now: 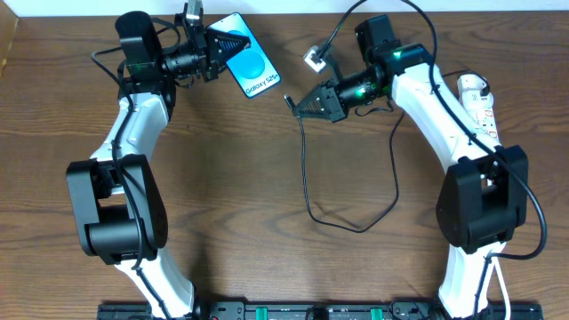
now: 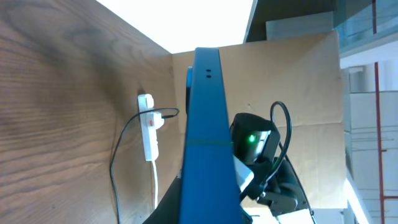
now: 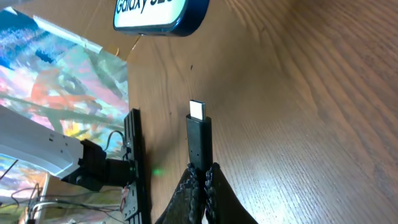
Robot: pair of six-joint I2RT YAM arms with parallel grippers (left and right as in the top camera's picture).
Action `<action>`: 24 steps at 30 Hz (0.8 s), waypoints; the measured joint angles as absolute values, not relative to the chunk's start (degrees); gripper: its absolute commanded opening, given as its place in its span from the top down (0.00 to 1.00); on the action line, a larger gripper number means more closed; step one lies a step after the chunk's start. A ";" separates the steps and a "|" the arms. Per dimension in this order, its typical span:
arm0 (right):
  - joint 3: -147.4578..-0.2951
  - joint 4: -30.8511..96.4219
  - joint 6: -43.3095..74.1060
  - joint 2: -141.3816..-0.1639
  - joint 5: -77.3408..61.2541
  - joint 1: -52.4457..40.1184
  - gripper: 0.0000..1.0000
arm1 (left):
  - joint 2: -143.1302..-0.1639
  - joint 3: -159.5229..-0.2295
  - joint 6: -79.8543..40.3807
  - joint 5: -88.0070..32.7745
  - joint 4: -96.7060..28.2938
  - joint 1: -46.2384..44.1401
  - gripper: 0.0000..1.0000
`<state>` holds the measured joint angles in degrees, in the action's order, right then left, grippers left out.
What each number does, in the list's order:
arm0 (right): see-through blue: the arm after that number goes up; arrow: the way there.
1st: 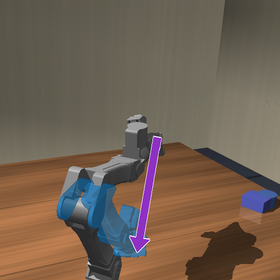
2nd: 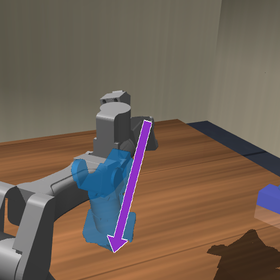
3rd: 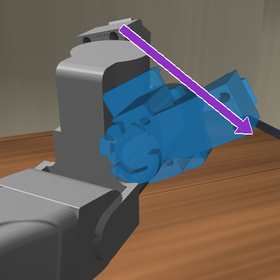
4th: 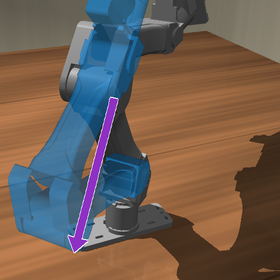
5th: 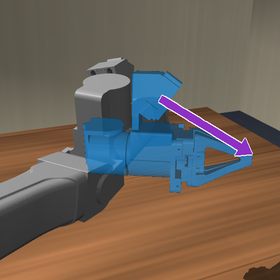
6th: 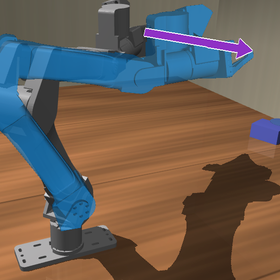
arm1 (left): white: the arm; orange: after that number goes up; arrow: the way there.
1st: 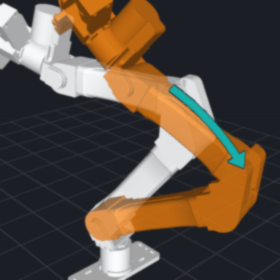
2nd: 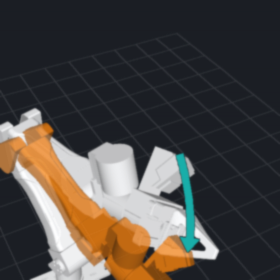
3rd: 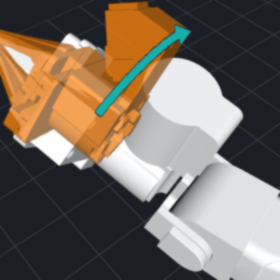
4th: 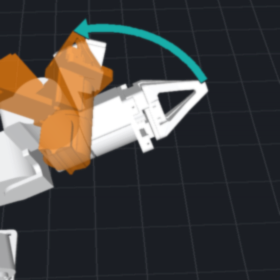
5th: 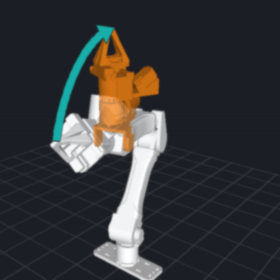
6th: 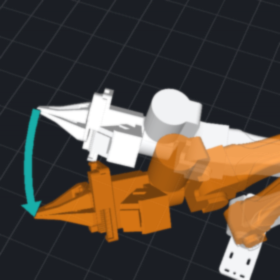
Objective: Plug charger to phone and switch on socket
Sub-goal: 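Lift the plug with the right gripper toward the phone's bottom port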
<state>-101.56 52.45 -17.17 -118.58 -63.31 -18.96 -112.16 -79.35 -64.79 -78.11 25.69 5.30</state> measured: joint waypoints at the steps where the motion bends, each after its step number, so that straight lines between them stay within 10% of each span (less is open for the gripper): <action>1: -101.56 52.45 -17.17 -118.58 -63.26 -19.05 0.98 | -112.16 -79.35 -64.97 -78.11 25.67 5.30 0.93; 24: -101.56 45.74 -13.41 -118.58 -63.16 -21.71 0.98 | -112.16 -79.35 -66.24 -78.06 25.74 5.30 0.93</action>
<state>-101.56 45.74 -13.41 -118.58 -63.16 -21.71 -112.16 -79.35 -66.24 -78.06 25.74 5.30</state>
